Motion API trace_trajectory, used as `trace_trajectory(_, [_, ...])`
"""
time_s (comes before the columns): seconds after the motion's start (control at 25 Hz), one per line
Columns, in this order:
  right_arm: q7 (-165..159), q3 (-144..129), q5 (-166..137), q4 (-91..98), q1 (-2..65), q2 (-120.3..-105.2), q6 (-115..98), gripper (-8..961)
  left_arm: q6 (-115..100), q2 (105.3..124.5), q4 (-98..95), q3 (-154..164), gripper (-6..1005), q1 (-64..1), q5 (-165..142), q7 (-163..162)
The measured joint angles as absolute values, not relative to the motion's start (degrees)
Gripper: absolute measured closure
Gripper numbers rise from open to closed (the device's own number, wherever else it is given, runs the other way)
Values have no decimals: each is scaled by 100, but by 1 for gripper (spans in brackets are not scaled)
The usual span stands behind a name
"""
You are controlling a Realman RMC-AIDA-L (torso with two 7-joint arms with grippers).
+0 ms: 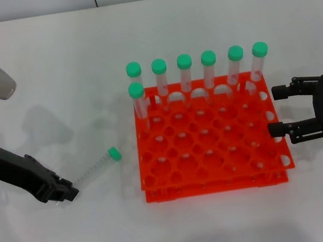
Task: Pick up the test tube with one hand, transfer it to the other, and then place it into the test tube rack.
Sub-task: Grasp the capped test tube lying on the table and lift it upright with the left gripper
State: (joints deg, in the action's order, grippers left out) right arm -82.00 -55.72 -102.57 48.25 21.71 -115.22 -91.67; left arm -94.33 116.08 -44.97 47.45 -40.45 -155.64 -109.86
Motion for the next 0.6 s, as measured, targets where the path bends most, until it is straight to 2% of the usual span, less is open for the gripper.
trace_trajectory(0.12, [-8200, -5572, -10257, 4825, 2171, -11522, -9169, 97, -9431, 11607, -4495, 4737, 818, -4046, -15564, -10986])
trace_trajectory(0.4, [-8197, -5572, -10257, 4825, 2165, -11522, -9149, 97, -9471, 11574, -4501, 4685, 818, -4034, -15431, -10965])
trace_trajectory(0.6, [-8174, -5572, -10243, 4825, 2162, -11522, -9136, 97, -9480, 11428, -4558, 4478, 818, -3929, -15030, -10919])
